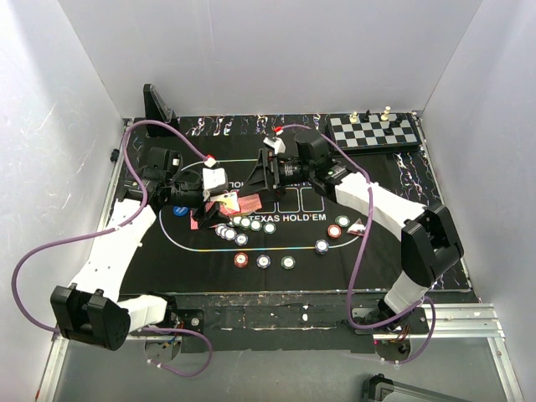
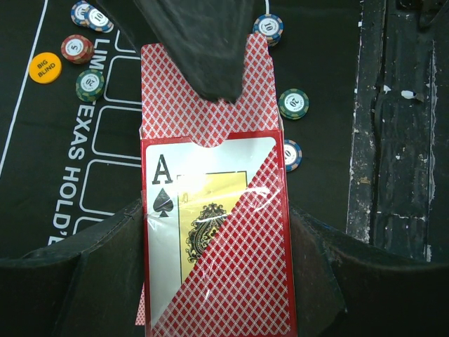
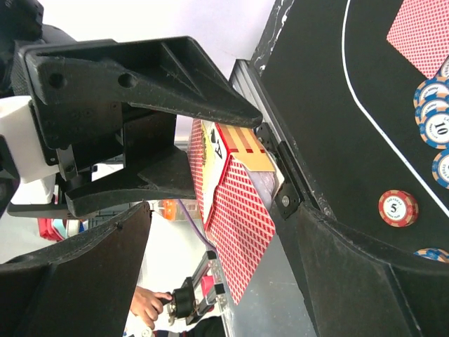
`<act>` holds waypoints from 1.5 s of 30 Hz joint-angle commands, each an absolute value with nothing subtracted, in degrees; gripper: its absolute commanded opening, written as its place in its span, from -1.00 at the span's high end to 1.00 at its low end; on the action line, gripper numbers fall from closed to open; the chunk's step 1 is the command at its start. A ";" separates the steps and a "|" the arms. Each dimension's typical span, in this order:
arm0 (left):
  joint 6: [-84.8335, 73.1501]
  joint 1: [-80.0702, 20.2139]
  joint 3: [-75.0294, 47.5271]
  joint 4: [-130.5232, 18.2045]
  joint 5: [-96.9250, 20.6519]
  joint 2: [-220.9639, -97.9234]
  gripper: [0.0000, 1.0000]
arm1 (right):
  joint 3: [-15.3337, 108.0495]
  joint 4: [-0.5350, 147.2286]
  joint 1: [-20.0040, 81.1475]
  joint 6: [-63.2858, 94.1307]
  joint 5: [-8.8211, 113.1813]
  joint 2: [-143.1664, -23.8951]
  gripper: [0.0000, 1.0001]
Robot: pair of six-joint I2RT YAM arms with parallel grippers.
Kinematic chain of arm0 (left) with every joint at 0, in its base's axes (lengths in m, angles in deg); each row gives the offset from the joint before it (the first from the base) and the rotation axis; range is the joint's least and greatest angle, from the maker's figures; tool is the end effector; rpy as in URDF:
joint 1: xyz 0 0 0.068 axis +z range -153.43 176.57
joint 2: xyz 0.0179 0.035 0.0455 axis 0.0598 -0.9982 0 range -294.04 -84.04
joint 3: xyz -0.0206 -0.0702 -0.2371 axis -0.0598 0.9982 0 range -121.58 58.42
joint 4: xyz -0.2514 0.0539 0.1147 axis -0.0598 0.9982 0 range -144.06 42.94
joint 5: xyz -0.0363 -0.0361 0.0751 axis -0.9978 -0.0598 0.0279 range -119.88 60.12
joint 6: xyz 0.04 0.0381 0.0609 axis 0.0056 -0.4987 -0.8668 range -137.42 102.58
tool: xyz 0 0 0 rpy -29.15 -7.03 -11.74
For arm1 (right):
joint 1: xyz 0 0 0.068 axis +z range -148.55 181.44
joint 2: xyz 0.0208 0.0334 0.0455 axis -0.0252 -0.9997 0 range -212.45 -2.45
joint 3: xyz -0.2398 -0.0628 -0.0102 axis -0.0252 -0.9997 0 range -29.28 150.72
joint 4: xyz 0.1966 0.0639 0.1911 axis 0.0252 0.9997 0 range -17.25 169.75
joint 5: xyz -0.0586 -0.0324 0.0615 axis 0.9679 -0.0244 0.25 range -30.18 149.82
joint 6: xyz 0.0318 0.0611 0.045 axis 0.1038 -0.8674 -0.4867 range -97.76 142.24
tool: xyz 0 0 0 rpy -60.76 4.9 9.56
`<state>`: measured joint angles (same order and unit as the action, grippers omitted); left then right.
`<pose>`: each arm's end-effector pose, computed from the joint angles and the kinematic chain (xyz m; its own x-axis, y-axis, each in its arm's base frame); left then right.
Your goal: Distribute texas hold em gaming equipment
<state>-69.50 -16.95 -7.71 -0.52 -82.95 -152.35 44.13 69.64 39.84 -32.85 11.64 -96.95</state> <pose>0.2454 -0.1179 0.2882 -0.0376 0.4966 -0.8672 0.9891 0.1419 0.0383 0.2995 0.3055 0.2737 -0.9337 -0.0423 -0.3557 -0.3565 0.2043 0.9117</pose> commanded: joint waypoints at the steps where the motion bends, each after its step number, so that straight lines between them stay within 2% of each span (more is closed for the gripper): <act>1: -69.01 -16.88 -10.22 -2.64 -84.54 -152.24 1.00 | 46.31 67.57 40.99 -32.52 10.78 -98.16 -0.82; 10: -68.13 -16.88 -11.02 -2.82 -85.33 -152.15 1.00 | 42.97 66.69 41.00 -33.84 11.04 -98.60 -0.83; 14: -67.96 -16.88 -11.19 -2.90 -85.25 -152.06 1.00 | 42.36 66.25 40.64 -34.36 10.95 -98.60 -0.70; 21: -67.78 -16.79 -11.37 -2.90 -85.51 -152.15 1.00 | 39.02 62.65 39.59 -36.82 10.60 -97.64 -0.33; 27: -67.78 -16.88 -11.28 -2.90 -85.69 -152.15 1.00 | 38.05 60.80 38.80 -38.14 10.16 -96.58 -0.09; 45: -63.75 -16.88 -9.26 -5.97 -87.44 -150.92 1.00 | 35.59 61.41 35.11 -38.32 10.16 -92.10 -0.05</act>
<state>-66.20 -16.90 -8.87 -2.44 -83.50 -153.14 36.13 62.34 35.88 -39.08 10.39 -95.07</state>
